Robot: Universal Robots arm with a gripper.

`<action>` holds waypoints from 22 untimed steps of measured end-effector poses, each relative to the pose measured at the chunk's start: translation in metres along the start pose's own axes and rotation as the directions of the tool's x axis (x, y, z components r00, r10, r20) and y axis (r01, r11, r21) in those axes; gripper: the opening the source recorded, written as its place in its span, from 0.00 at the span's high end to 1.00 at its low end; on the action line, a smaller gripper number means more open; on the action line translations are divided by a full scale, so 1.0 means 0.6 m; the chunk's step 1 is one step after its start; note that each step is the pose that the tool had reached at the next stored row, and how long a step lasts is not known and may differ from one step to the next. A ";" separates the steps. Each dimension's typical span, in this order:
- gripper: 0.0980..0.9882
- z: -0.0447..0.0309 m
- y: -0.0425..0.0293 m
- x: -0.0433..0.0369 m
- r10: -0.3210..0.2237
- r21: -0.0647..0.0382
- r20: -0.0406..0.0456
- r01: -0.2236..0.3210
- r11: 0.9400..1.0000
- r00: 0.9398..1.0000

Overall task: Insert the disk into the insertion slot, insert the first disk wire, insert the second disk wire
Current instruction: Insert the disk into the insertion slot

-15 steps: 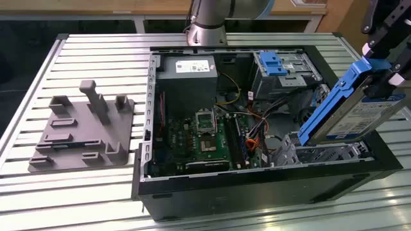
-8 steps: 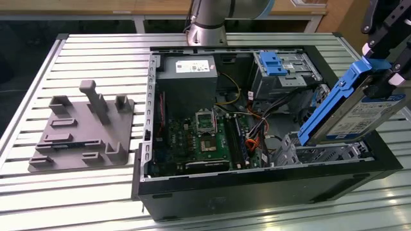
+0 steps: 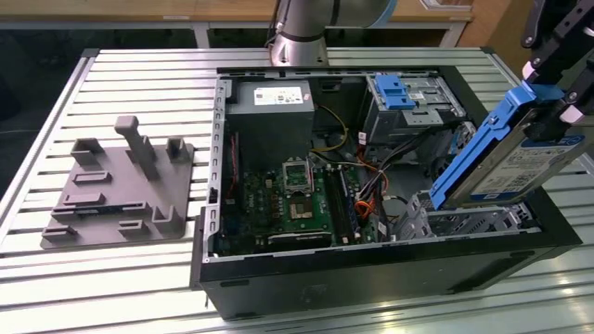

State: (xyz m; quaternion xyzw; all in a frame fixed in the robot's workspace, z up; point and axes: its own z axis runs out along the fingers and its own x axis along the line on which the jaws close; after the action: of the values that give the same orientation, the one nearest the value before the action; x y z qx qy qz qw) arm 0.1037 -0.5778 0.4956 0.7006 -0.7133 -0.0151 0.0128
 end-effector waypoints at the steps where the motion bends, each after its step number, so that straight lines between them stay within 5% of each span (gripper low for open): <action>1: 0.70 0.000 0.000 0.000 0.000 0.000 0.005 0.000 1.000 1.000; 12: 0.70 0.000 0.001 0.000 -0.003 -0.001 0.070 0.003 1.000 0.998; 22: 0.70 0.000 -0.007 0.000 -0.003 -0.001 0.071 0.003 1.000 0.997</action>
State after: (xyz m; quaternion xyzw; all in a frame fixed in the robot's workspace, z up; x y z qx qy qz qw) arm 0.1081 -0.5781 0.4952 0.7006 -0.7124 -0.0404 -0.0121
